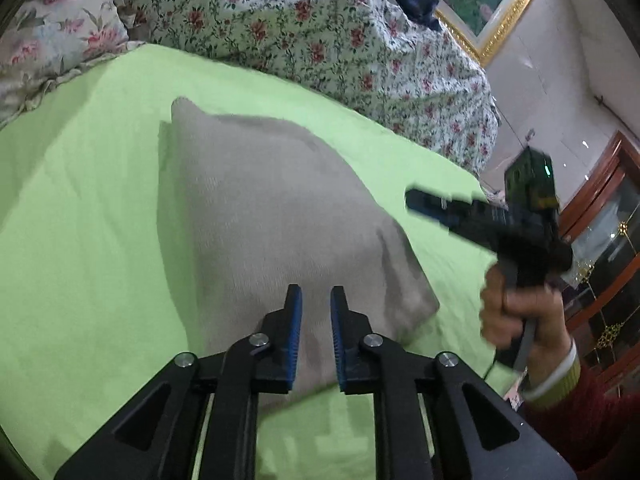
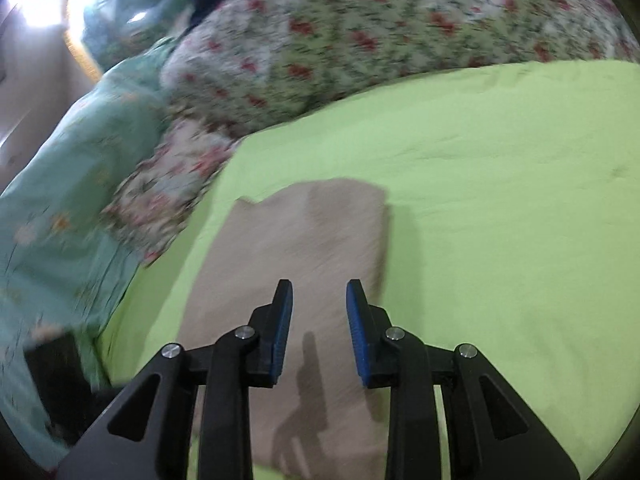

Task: Fold small clothes

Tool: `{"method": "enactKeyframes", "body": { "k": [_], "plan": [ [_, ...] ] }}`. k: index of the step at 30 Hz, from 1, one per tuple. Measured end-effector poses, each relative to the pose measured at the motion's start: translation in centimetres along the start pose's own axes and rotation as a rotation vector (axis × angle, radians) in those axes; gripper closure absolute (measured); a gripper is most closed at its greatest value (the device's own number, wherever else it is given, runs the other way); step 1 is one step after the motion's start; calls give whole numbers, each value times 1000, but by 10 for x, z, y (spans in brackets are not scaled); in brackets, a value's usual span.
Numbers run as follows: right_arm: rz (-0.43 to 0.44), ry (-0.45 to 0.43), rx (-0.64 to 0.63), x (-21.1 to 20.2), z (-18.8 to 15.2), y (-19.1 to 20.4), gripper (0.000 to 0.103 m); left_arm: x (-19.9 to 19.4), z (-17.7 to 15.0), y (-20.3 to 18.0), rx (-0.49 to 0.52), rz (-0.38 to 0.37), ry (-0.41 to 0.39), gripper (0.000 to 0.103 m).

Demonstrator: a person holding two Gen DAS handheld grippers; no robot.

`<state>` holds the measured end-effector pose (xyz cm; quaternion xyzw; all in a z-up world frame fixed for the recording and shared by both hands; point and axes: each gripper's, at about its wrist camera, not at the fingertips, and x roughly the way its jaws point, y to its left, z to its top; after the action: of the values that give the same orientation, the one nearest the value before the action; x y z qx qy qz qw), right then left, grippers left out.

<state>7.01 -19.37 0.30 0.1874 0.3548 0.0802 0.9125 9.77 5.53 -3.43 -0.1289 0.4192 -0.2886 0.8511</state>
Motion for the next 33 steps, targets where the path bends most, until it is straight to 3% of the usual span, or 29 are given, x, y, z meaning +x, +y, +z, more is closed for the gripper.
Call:
{"method": "enactKeyframes", "body": {
  "k": [4,6,9,14,17,20,22,24,29,33],
  "plan": [
    [-80,83,-43,30,-11,4,74,27,9,11,-27,35,40,88],
    [-103,127,-7,51,-16,-13,77,50,11,21,-83,41,87,101],
    [-115,119,12,58,-15,-25,82,60,5,28,-113,25,105,102],
    [-125,90,-51,34,-18,-12,79,50,-5,15,-60,60,102,102],
    [-67,80,-83,12,-33,-6,79,36,-20,5,-29,55,101,93],
    [-109,130,-101,8,-60,-10,78,26,-39,4,-22,80,90,80],
    [-156,157,-95,11,-79,-21,78,25,-52,8,-46,79,91,80],
    [-131,101,-84,6,-91,-29,79,25,-59,7,-57,91,70,80],
    [-169,106,-113,6,-89,-23,79,24,-63,-4,-26,140,64,71],
    [-158,103,-95,3,-89,-27,79,24,-67,-4,-30,161,57,71]
  ]
}}
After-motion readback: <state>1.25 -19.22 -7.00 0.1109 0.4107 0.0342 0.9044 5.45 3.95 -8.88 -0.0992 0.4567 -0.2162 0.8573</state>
